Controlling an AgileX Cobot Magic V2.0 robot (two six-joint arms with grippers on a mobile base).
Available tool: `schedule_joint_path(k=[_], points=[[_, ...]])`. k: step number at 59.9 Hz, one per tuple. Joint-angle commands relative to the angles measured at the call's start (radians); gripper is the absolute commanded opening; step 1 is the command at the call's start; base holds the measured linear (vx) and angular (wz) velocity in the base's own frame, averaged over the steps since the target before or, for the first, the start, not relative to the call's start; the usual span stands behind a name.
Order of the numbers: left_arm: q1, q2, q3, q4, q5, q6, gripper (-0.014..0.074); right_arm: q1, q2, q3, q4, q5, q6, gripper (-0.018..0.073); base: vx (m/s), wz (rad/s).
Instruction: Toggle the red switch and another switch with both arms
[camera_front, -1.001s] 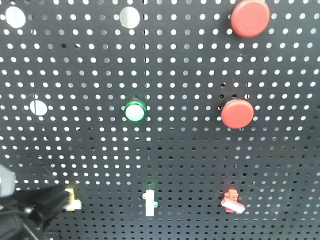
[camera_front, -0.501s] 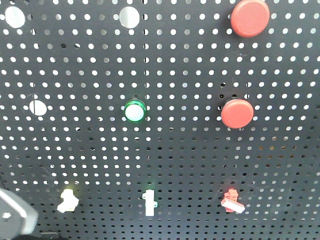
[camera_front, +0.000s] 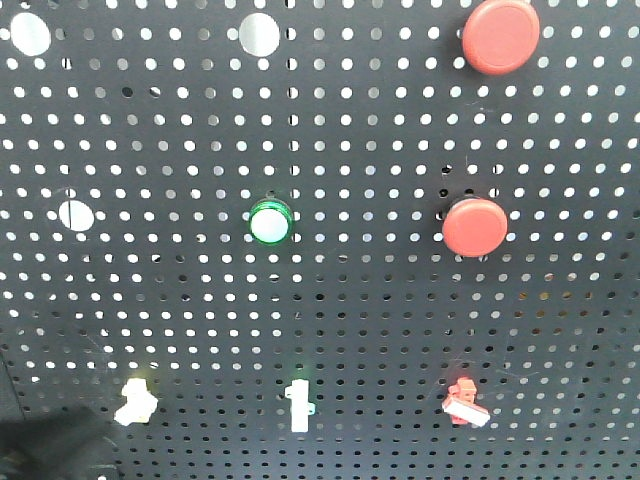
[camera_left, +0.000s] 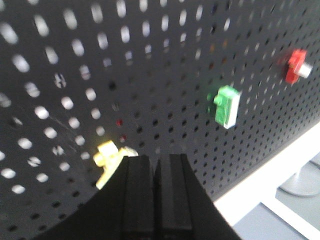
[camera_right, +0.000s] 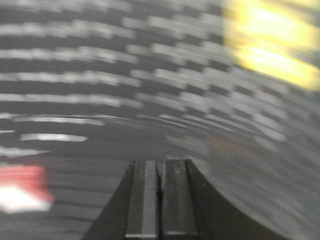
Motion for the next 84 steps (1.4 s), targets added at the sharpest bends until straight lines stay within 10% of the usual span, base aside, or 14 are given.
schedule_joint_path(k=[1,34,63,84], points=[[-0.008,-0.010,-0.031,0.005,-0.083,-0.005,0.0002,0.085,0.059,-0.034,-0.022,-0.145,0.004,-0.0006,0.00,0.00],[-0.008,-0.010,-0.031,0.004,-0.083,-0.005,0.0002,0.280,0.413,-0.212,-0.016,-0.232,0.023,-0.0006,0.00,0.00],[-0.008,-0.009,-0.031,0.034,-0.088,-0.003,0.0002,0.439,0.417,-0.209,-0.018,0.197,0.092,-0.0006,0.00,0.00],[-0.008,-0.009,-0.031,0.031,-0.087,-0.003,0.0002,0.440,0.387,-0.209,-0.021,-0.023,0.085,-0.0006,0.00,0.00]])
